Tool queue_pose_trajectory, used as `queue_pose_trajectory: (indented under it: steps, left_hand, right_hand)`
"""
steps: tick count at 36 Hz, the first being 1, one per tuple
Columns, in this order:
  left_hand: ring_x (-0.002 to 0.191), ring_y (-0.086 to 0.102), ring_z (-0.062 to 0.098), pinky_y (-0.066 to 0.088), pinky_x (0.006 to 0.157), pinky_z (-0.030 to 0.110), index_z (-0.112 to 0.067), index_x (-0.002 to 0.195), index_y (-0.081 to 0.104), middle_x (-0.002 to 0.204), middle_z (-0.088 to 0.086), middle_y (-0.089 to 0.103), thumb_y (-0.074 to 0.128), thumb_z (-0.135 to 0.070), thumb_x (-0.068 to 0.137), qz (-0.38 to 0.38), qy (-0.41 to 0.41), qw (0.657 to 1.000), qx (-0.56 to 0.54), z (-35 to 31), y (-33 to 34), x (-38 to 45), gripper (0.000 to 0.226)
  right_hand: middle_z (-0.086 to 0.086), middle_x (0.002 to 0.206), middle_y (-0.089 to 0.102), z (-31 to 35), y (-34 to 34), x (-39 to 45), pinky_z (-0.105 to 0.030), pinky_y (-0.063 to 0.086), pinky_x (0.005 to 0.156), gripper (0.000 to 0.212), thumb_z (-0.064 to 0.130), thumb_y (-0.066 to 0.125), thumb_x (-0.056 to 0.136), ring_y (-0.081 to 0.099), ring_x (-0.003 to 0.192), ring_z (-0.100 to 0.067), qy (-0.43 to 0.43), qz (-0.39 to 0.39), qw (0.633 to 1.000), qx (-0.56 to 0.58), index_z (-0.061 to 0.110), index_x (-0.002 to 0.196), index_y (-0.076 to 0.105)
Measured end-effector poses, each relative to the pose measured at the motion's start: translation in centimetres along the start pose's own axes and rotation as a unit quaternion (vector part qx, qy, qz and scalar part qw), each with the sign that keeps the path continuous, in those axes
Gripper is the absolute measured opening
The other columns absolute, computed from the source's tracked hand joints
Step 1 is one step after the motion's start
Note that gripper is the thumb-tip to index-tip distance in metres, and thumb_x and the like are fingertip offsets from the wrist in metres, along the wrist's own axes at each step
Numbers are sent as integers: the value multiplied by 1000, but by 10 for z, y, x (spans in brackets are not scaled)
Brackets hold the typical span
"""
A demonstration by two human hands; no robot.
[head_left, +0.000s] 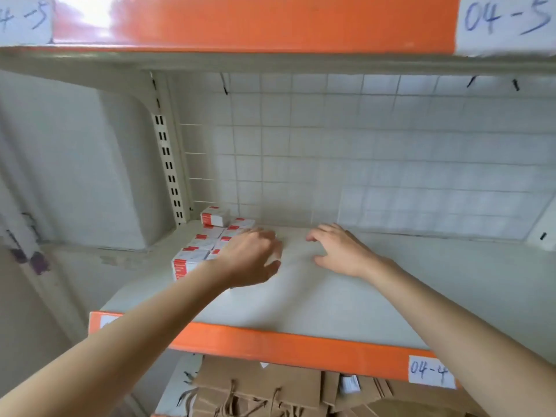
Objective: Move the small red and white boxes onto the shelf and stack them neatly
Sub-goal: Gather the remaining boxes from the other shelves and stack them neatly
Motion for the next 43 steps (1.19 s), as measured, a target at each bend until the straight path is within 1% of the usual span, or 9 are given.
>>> queue_pose_trajectory:
  steps: [2, 12, 19, 25, 29, 32, 36, 41, 43]
  left_hand:
    - [108, 52, 20, 32, 77, 25, -21, 108, 62, 111, -1, 57, 50, -34, 92, 6, 25, 1000, 12, -24, 1, 11, 24]
    - [108, 53, 19, 36, 92, 29, -23, 112, 61, 112, -1, 59, 48, -36, 93, 18, 129, 991, -7, -191, 9, 67, 26]
    - [106, 54, 18, 38, 88, 27, -23, 111, 62, 111, -2, 59, 48, -36, 92, 3, 184, 981, -64, -309, 22, 102, 27]
    - [102, 56, 17, 41, 85, 27, -22, 109, 64, 109, -2, 59, 51, -31, 92, 20, 186, 974, -127, -405, 37, 129, 23]
    - [103, 55, 19, 44, 82, 27, -21, 110, 64, 108, 1, 58, 50, -29, 92, 48, 218, 965, -138, -457, 45, 141, 24]
    - [106, 53, 20, 42, 82, 27, -21, 114, 62, 110, 2, 57, 49, -30, 93, 61, 244, 959, -133, -493, 49, 161, 26]
    - [106, 54, 20, 46, 85, 30, -20, 113, 63, 110, 2, 58, 51, -30, 92, 65, 272, 950, -138, -530, 56, 196, 26]
    - [105, 56, 20, 42, 83, 26, -22, 113, 62, 111, 1, 56, 51, -31, 92, 60, 301, 942, -139, -572, 69, 249, 26]
    - [104, 56, 19, 41, 82, 25, -22, 113, 62, 112, 1, 56, 51, -32, 92, 55, 302, 940, -147, -587, 71, 275, 25]
  right_hand:
    - [1, 132, 49, -23, -7, -33, -34, 34, 104, 43, 26, 59, 87, 38, 127, -19, 13, -1, 1000, -2, 16, 128, 50]
    - [0, 128, 49, -133, -56, -199, -33, 36, 101, 41, 26, 54, 91, 44, 121, -17, 121, 12, 992, -35, 17, 130, 47]
    - [-2, 126, 50, -197, -77, -303, -34, 38, 98, 41, 26, 53, 90, 44, 120, -18, 183, 8, 982, -54, 15, 129, 48]
    - [-2, 125, 53, -249, -90, -386, -33, 37, 99, 39, 26, 56, 89, 45, 119, -20, 255, -9, 966, -39, 14, 125, 52]
    - [-4, 122, 52, -276, -94, -423, -35, 37, 99, 36, 25, 55, 90, 46, 117, -21, 296, -33, 955, -2, 10, 123, 53]
    - [-1, 122, 51, -299, -95, -448, -30, 39, 97, 35, 24, 55, 91, 46, 114, -16, 317, -47, 947, 22, 11, 124, 53]
    - [-2, 122, 52, -333, -98, -468, -29, 40, 96, 37, 26, 56, 91, 48, 113, -17, 331, -60, 942, 17, 11, 125, 53]
    - [-2, 127, 49, -385, -114, -481, -36, 40, 100, 42, 26, 55, 91, 46, 119, -18, 354, -57, 933, 3, 12, 130, 50]
    - [-2, 129, 48, -409, -126, -484, -36, 39, 101, 43, 26, 54, 92, 45, 119, -17, 361, -46, 931, -17, 13, 132, 48]
Point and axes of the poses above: each hand's wrist, its own x-axis towards the middle knuckle, its own y-axis out of the palm, z = x × y, the point moved 1 cm from there along x, towards the middle knuckle
